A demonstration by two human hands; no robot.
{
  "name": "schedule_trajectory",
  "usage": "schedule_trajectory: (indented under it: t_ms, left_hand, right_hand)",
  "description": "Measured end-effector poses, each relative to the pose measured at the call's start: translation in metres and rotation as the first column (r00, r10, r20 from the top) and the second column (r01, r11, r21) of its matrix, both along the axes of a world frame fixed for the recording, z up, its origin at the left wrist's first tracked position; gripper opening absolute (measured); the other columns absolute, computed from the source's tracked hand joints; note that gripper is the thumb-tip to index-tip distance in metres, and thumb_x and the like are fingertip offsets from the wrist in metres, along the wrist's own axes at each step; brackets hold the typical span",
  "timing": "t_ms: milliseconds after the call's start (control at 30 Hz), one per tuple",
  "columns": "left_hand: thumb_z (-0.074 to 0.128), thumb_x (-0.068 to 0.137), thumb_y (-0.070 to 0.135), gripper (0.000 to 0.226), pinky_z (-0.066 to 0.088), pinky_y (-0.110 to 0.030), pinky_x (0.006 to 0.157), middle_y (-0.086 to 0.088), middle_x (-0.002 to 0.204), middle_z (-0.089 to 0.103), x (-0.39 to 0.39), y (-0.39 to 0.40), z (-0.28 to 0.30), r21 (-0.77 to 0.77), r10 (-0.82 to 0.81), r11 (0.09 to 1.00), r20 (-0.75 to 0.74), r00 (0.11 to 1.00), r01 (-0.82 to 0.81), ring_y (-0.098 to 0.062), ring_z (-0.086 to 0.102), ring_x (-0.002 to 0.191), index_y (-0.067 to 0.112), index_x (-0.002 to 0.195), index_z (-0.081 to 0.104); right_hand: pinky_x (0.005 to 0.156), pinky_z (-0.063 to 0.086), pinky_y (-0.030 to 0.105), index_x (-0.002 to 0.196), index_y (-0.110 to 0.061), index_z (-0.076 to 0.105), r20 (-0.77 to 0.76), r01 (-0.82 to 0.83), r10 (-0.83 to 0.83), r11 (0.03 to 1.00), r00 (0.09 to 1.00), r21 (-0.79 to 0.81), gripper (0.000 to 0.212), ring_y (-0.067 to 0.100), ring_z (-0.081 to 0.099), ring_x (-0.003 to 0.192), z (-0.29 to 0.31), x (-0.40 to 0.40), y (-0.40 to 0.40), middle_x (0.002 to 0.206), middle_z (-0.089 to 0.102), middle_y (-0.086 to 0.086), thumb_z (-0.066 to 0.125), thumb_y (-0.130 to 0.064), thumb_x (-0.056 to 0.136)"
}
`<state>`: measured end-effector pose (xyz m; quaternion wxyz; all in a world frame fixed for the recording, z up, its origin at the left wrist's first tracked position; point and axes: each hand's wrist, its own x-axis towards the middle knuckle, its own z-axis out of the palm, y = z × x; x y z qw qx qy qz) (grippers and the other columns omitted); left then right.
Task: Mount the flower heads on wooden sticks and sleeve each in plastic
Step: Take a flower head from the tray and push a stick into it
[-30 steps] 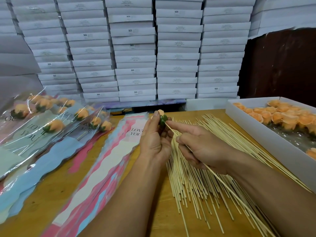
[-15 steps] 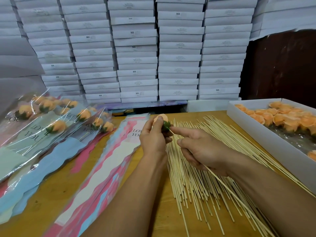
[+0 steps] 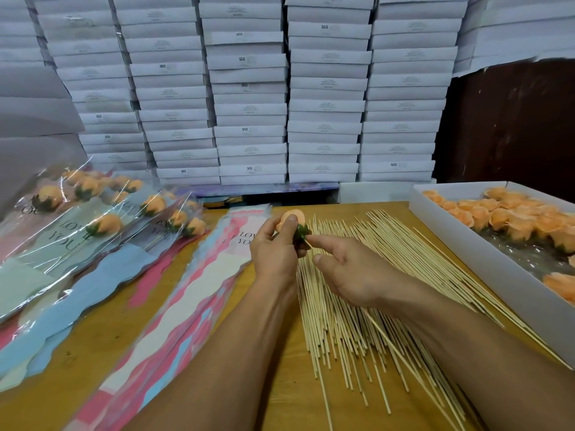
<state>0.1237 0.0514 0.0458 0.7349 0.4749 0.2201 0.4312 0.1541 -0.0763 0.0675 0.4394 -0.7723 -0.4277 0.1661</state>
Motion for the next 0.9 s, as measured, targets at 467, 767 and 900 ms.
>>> schedule_trajectory:
  t_ms: [467,767,900]
  left_hand:
    - [0.055,0.096,0.012,0.022,0.054,-0.040,0.092,-0.008,0.110,0.066,-0.001,0.034,0.017,0.582,0.315,0.725,-0.755,0.575,0.368,-0.027,0.062,0.101,0.006,0.115,0.064]
    - [0.033,0.102,0.058,0.065,0.021,-0.053,0.120,-0.009,0.164,0.024,-0.041,0.115,-0.001,0.492,0.622,0.319,-0.754,0.213,0.810,-0.024,0.016,0.152,0.012,0.149,0.037]
    - [0.024,0.107,0.047,0.054,0.018,-0.051,0.121,-0.009,0.162,0.029,-0.042,0.119,-0.019,0.520,0.589,0.307,-0.762,0.270,0.797,-0.024,0.022,0.151,0.012,0.141,0.046]
  right_hand:
    - [0.048,0.033,0.032,0.116,-0.019,0.064,-0.233,0.097,-0.076,0.992,0.970,0.080,0.025,0.013,0.042,0.043,-0.003,0.023,-0.006,0.050,0.050,-0.002,0.041,-0.022,0.108]
    - [0.039,0.029,0.026,0.118,-0.019,0.062,-0.220,0.109,-0.097,0.993,0.971,0.041,0.025,0.012,0.040,0.041,-0.003,0.027,-0.007,0.052,0.051,-0.002,0.040,-0.023,0.109]
    - [0.042,0.029,0.029,0.117,-0.020,0.062,-0.220,0.106,-0.096,0.994,0.971,0.033,0.024,0.012,0.039,0.042,-0.005,0.029,-0.006,0.052,0.051,-0.003,0.040,-0.024,0.109]
